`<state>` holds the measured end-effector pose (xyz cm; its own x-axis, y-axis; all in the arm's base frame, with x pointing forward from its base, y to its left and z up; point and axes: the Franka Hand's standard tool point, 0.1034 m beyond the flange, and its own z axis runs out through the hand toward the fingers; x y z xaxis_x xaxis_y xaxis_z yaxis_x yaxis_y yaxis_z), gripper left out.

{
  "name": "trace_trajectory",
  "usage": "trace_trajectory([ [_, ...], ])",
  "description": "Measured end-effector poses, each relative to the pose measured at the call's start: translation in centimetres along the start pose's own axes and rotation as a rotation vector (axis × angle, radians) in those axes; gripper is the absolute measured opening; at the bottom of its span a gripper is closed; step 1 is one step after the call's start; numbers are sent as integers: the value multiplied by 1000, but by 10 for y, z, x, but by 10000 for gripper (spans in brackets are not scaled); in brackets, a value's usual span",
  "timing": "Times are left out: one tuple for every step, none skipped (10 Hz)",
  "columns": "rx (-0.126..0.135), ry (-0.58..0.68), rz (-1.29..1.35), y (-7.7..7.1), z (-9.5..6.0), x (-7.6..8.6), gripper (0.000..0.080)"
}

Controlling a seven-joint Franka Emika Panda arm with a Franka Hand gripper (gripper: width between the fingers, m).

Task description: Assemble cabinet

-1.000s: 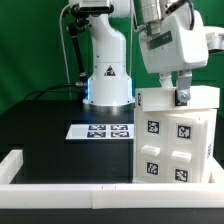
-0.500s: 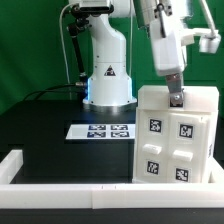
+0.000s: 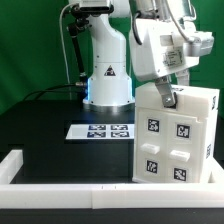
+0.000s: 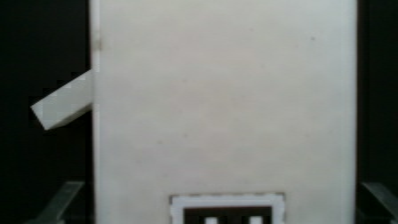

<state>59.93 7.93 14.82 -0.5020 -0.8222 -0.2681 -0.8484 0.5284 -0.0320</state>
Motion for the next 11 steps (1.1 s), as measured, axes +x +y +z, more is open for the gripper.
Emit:
trace_trajectory([
  [-5,-5,17,-1,0,2,556],
  [-3,-8,10,-1,0,1,556],
  [-5,-11,1,0,1,0,634],
  [-3,-15,-11,0,-1,-1,634],
  [7,-29,-20,0,-7,-4,770],
  [12,-45,-20,3,-15,-6,793],
  [16,-57,-15,3,-21,-9,793],
  [21,-65,-33,2,-25,-11,798],
  [18,-62,-54,3,-23,-10,798],
  [14,-60,-58,3,-22,-10,797],
  [-23,-52,-189,4,-22,-12,797],
])
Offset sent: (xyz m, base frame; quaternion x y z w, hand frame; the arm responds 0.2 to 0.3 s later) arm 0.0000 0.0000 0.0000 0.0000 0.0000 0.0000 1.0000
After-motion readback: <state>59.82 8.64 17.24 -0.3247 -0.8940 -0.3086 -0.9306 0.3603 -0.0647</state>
